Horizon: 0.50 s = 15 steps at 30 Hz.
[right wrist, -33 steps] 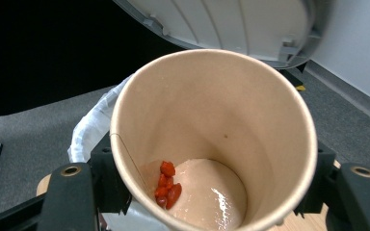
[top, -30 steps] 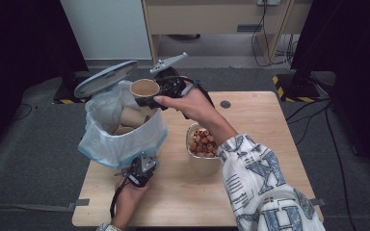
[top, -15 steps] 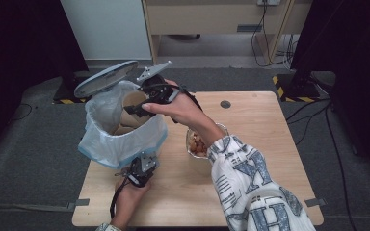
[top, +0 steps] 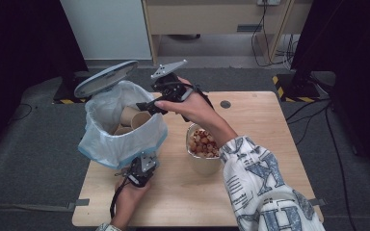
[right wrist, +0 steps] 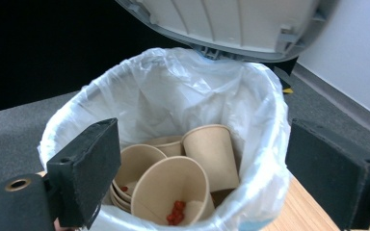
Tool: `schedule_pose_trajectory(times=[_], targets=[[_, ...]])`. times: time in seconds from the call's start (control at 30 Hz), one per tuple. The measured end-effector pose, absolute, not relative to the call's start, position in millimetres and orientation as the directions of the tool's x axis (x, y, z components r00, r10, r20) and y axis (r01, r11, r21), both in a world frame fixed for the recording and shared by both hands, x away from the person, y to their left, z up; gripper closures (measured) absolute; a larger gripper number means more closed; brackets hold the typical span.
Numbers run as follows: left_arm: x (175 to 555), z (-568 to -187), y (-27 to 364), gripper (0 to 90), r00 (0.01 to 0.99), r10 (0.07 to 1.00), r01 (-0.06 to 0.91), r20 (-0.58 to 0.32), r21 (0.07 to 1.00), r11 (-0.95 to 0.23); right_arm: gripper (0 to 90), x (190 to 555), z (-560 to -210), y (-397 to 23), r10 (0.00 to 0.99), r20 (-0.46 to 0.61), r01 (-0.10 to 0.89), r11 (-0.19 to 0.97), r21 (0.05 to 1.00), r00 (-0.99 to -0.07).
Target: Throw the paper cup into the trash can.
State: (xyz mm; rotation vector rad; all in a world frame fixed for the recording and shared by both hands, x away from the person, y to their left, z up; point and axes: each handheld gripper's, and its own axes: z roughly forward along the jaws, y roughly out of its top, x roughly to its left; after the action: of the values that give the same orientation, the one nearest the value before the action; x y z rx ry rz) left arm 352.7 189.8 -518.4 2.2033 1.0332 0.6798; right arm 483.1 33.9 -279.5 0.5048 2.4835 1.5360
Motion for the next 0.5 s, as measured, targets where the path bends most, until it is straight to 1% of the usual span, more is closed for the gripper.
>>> schedule_pose_trajectory(times=[0.5], targets=[[352.6,-518.4,189.8,89.1,0.565,0.803,0.492,0.191,0.703,-0.514,9.6,489.6,-288.2,3.7,0.434,0.053,0.244,0.397,0.885,-0.899]])
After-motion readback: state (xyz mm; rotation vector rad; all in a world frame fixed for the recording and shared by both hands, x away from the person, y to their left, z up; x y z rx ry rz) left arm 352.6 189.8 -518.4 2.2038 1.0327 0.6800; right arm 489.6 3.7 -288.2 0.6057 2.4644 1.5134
